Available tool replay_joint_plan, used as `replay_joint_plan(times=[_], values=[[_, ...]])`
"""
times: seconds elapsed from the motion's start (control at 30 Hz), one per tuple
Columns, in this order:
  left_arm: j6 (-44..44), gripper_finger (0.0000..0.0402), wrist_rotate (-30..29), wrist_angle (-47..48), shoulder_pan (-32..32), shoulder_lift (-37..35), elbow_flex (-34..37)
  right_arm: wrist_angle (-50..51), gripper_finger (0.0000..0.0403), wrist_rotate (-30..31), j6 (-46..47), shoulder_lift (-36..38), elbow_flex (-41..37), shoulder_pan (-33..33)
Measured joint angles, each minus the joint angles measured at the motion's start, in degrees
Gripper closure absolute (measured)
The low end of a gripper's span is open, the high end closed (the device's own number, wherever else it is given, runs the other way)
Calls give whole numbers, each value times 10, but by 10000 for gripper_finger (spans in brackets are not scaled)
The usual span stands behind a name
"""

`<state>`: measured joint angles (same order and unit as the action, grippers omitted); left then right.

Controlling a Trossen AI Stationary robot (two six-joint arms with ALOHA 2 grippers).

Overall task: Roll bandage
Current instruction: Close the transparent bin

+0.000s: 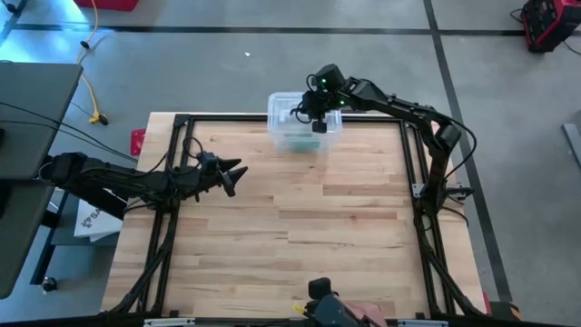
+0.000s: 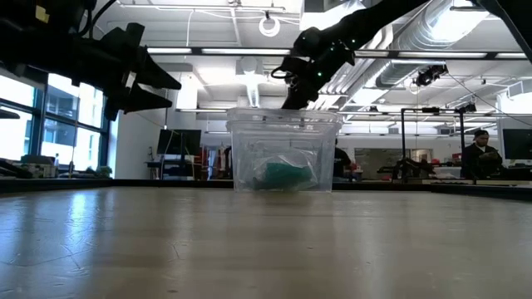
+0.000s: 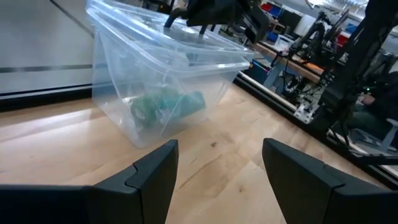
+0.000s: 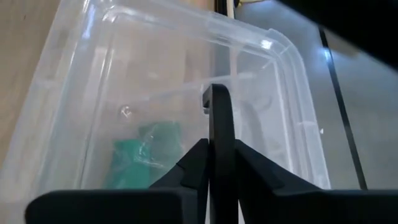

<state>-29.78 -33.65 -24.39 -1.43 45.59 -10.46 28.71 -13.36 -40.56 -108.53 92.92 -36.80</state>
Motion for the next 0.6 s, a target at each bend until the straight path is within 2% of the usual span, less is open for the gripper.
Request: replay_joint_plan(times=[0.17, 0.4, 0.6], values=[[4, 174, 1, 2, -3, 8, -6, 0, 324, -1, -22, 0, 0, 6], [60, 174, 5, 8, -9, 55, -55, -1, 263, 6, -17, 0, 0, 10], [86, 175, 19, 16, -3, 103, -109, 0, 216, 46, -17, 19, 0, 14]])
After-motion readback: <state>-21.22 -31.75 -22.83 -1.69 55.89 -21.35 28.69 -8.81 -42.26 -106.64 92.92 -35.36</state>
